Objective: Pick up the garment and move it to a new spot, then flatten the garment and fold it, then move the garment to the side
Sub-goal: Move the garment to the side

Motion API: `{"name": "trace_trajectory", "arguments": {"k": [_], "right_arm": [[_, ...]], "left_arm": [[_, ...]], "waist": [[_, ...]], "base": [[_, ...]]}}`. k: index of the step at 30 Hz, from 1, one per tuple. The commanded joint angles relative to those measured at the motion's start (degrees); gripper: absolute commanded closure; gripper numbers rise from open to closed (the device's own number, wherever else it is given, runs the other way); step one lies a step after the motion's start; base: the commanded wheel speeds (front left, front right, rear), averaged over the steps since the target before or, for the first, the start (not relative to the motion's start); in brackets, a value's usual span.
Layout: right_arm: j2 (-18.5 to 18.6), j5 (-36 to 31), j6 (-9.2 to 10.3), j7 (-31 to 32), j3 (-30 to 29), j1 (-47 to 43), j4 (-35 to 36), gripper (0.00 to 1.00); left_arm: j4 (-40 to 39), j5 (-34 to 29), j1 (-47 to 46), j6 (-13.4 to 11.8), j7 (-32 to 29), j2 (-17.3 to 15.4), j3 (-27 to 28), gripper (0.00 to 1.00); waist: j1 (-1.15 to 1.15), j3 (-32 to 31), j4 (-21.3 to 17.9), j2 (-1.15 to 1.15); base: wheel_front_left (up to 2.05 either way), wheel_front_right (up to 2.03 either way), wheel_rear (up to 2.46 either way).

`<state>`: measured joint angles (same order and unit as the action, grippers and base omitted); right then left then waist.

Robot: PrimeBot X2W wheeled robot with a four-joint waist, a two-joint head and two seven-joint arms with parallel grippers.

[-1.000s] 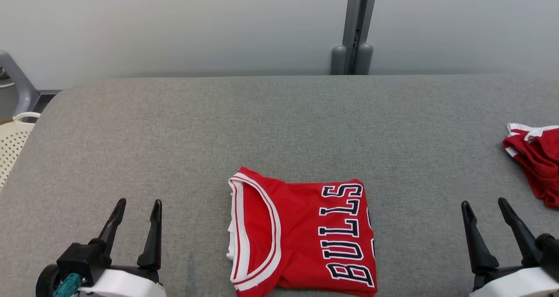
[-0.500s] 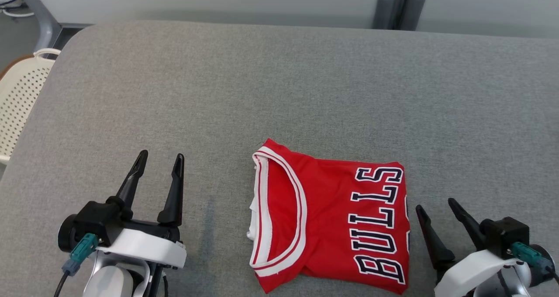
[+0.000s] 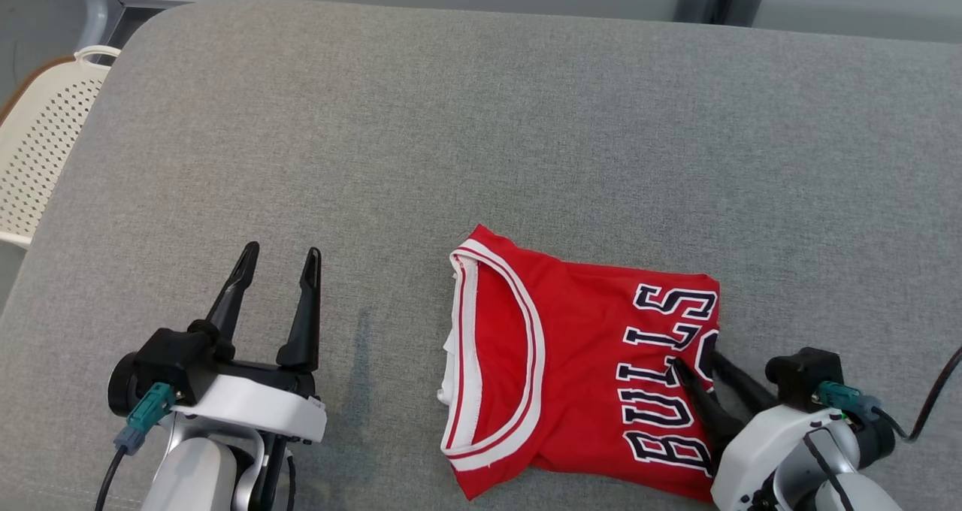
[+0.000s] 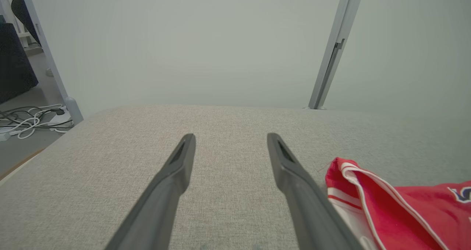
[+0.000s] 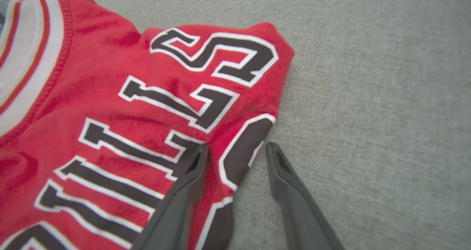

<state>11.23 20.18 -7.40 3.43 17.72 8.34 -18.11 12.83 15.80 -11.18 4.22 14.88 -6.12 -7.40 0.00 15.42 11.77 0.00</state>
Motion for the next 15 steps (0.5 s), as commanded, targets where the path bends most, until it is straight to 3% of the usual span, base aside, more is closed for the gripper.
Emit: {"name": "trace_trajectory", "arguments": {"k": [1,7,15], "right_arm": [[-0.42,0.77,-0.16,2.51,2.27,-1.44,-2.85,1.0],[1.58,1.57,-0.03,-0.06,2.08,0.54,-1.48,1.0],[3.89,0.33,0.04,-2.15,-2.0,1.79,0.38,1.0]], "left_arm": [[0.15,-0.22,-1.22,0.21,0.24,-0.05,0.26,0.0],[-0.08,-0.71,-0.45,0.27,0.3,-0.1,0.91,0.0],[-1.94,-1.58,1.04,0.01,0.31,-0.43,1.9,0.0]], "waist": [[0.0,-0.14,-0.13,0.0],[0.0,-1.05,-1.71,0.0],[0.0,-1.51,-7.13,0.0]], "base": [[0.0,0.0,0.0],[0.0,0.0,0.0],[0.0,0.0,0.0]]}}
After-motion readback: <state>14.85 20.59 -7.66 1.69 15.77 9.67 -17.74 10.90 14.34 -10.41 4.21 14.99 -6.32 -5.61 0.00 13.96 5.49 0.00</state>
